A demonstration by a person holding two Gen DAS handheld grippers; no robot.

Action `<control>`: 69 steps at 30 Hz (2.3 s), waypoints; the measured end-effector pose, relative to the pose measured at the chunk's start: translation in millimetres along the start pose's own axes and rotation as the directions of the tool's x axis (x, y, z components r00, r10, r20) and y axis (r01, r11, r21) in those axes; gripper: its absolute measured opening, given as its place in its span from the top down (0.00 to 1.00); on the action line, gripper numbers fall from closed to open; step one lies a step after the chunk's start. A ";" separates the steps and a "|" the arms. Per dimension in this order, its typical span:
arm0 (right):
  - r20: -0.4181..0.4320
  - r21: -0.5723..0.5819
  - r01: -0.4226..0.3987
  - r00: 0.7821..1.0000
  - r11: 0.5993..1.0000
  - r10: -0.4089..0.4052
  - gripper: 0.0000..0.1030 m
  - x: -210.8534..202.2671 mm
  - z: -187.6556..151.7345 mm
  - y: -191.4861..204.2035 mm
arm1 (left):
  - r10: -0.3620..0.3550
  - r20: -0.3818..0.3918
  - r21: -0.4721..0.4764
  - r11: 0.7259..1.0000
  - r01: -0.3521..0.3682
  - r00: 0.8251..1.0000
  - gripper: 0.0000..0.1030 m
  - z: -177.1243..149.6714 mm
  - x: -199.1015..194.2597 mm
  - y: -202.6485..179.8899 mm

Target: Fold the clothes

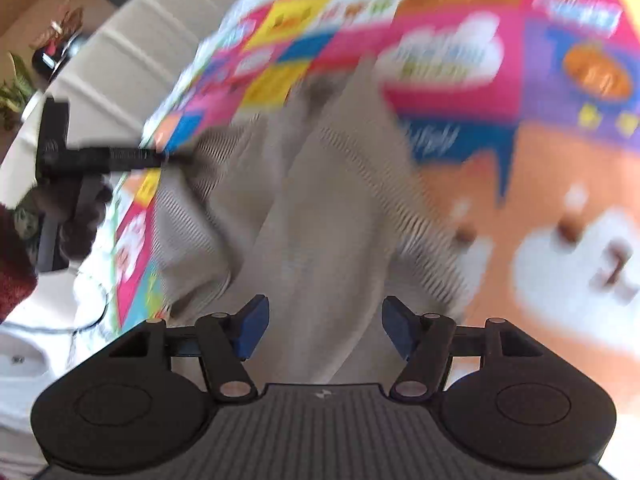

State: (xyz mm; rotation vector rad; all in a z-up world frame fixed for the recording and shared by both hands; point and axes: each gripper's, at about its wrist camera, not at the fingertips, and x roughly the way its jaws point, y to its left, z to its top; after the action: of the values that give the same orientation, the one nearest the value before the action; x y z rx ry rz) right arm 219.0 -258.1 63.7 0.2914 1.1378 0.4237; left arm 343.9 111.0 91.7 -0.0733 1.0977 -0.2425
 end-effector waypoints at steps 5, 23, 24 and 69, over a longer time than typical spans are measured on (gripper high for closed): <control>0.006 0.080 0.016 1.000 0.997 -0.016 0.56 28.8 -3.0 2.3 | -0.069 0.009 -0.045 0.997 0.070 0.998 0.21 -13.7 -10.9 -6.3; 0.245 0.339 0.264 0.902 0.903 -0.356 0.75 -31.9 75.0 -136.1 | 0.053 0.023 -0.086 0.995 -0.051 0.998 0.08 -9.6 16.0 2.5; 0.231 0.364 0.247 0.910 0.898 -0.343 0.70 -32.7 71.6 -142.2 | 0.046 0.018 -0.096 0.994 -0.044 0.999 0.08 -10.4 15.6 3.7; 0.552 -0.596 0.794 0.299 -0.118 -0.778 0.00 -7.3 63.9 -136.1 | -0.337 -0.089 0.016 0.940 0.340 0.937 0.03 -36.2 41.8 -137.2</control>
State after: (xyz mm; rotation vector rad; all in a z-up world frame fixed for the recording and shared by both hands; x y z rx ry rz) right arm 299.2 -382.4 36.0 -1.3104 0.7434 -0.2348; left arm 308.1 -29.7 63.2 -0.2272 1.1627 -0.5773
